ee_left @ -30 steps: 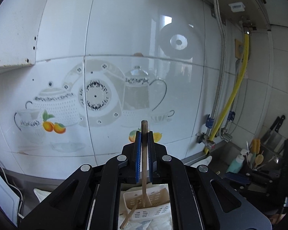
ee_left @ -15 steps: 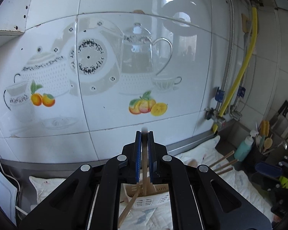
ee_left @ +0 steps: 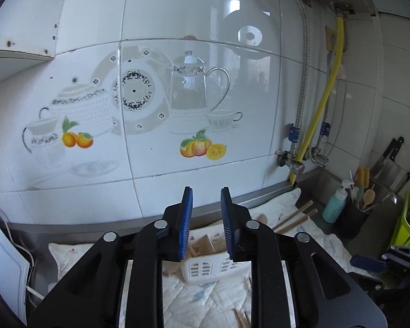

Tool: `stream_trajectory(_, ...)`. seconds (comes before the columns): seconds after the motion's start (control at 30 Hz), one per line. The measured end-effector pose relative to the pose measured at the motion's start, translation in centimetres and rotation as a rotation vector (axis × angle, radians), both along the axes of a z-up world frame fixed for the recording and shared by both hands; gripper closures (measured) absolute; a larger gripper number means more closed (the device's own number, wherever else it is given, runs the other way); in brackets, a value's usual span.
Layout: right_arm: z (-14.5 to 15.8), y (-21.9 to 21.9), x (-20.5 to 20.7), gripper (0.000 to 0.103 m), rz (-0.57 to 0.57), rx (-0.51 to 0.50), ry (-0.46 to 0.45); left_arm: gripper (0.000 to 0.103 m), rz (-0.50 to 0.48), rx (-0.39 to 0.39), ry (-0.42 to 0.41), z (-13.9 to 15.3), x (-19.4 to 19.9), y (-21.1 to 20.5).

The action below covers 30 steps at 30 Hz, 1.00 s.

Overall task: Organize utensils
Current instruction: 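Withdraw both open tools from the holder back toward the loose chopsticks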

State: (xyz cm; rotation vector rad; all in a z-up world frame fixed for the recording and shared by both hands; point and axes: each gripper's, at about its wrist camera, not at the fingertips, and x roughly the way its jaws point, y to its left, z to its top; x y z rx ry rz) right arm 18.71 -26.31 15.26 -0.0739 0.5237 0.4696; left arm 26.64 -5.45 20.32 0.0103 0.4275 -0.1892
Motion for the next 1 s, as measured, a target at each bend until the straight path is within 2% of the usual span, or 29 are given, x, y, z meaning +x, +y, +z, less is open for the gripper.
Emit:
stream_trajectory(0.1,-1.7,-0.3,-2.3,0.079,-0.014,0.001,0.023,0.076,-0.007,-0.005,-0.009,-0.4,-2.9,0.5)
stream_trajectory(0.2,-3.7,-0.6,-4.7,0.079,-0.025,0.029,0.067,0.067,-0.013,-0.037,-0.005,-1.4,-5.6,1.2)
stream_trajectory(0.4,-8.1,-0.5,-8.6,0.079,-0.056,0.066,0.141,0.056,0.003,-0.061,0.028,-4.9,-10.0,2.4)
stream_trajectory(0.57,-12.2,0.8,-11.5,0.079,-0.088,0.043,0.190,0.037,0.031,-0.079,0.066,-8.4,-12.7,3.3)
stream_trajectory(0.77,-17.1,3.1,-12.3,0.081,-0.074,0.047,0.292,0.024,0.090,-0.064,0.103,-12.0,-15.0,4.2)
stream_trajectory(0.87,-18.1,3.9,-12.0,0.084,-0.077,0.050,0.312,0.018,0.124,-0.054,0.108,-13.2,-15.9,4.9)
stream_trajectory(1.0,-18.9,4.4,-11.2,0.087,-0.095,0.055,0.340,0.017,0.168,-0.056,0.118,-14.6,-16.8,5.9)
